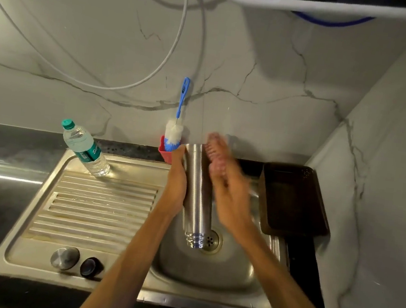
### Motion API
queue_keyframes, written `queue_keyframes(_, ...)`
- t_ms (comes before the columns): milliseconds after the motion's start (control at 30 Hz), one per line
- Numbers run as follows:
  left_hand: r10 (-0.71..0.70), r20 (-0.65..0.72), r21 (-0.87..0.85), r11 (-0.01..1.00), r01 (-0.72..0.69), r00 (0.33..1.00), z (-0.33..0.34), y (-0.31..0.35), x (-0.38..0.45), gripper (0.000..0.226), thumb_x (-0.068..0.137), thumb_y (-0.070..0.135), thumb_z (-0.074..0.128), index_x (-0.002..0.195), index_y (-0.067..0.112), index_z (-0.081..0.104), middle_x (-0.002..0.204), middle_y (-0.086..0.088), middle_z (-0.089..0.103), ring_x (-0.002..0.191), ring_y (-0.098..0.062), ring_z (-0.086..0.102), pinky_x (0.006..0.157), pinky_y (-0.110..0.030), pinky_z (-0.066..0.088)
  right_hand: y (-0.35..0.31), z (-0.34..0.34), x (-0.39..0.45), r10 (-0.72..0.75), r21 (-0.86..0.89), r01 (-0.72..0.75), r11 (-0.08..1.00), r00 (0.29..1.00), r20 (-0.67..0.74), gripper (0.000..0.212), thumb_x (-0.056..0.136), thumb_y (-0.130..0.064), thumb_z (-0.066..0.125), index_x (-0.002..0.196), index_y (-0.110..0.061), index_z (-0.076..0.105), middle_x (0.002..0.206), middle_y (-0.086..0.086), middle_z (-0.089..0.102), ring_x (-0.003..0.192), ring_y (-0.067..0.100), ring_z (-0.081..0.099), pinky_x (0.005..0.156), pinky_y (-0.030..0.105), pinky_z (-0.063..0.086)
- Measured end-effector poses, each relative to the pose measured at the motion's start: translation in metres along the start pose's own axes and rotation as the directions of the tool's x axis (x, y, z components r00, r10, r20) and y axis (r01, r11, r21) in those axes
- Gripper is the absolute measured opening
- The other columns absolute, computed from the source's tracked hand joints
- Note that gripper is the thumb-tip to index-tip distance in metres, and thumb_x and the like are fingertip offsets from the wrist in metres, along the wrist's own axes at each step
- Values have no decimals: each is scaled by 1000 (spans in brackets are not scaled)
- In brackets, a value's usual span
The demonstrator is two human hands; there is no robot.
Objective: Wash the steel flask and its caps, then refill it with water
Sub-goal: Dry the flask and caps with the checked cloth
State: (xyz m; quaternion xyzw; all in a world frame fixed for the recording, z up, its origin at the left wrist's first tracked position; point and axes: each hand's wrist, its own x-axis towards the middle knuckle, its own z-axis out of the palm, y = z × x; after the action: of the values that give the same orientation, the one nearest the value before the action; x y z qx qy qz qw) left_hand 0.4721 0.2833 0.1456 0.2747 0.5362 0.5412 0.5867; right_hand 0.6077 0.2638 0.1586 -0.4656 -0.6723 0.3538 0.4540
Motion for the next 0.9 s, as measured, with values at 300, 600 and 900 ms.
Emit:
queue_keyframes(300, 50, 111, -34, 998, -46, 993, -7, 12, 14, 90, 65, 57, 93, 132, 8, 57, 105, -16, 73, 94, -34, 73, 86, -46, 62, 32, 21, -48, -229, -317, 303, 898, 941, 250, 57, 111, -37, 32, 165, -24, 16, 174, -2, 2, 160, 31, 1, 125, 54, 21)
queue_keyframes(600, 138, -32, -32, 990, -139, 990, -12, 28, 22, 80, 72, 60, 87, 134, 18, 60, 122, -21, 71, 104, -38, 71, 92, -54, 60, 89, -11, -112, -156, -479, 423, 769, 851, 501, 60, 110, -35, 39, 165, -33, 16, 173, -13, 7, 160, 21, 2, 125, 51, 23)
queue_keyframes(900, 120, 16, 147, 982, -121, 993, -18, 17, 4, 85, 84, 80, 60, 151, 33, 37, 133, -14, 64, 115, -33, 70, 101, -57, 57, 19, -65, -31, 409, 502, -306, 809, 906, -107, 36, 104, -33, 46, 137, -37, 58, 127, -12, 70, 115, 10, 68, 95, 37, 60)
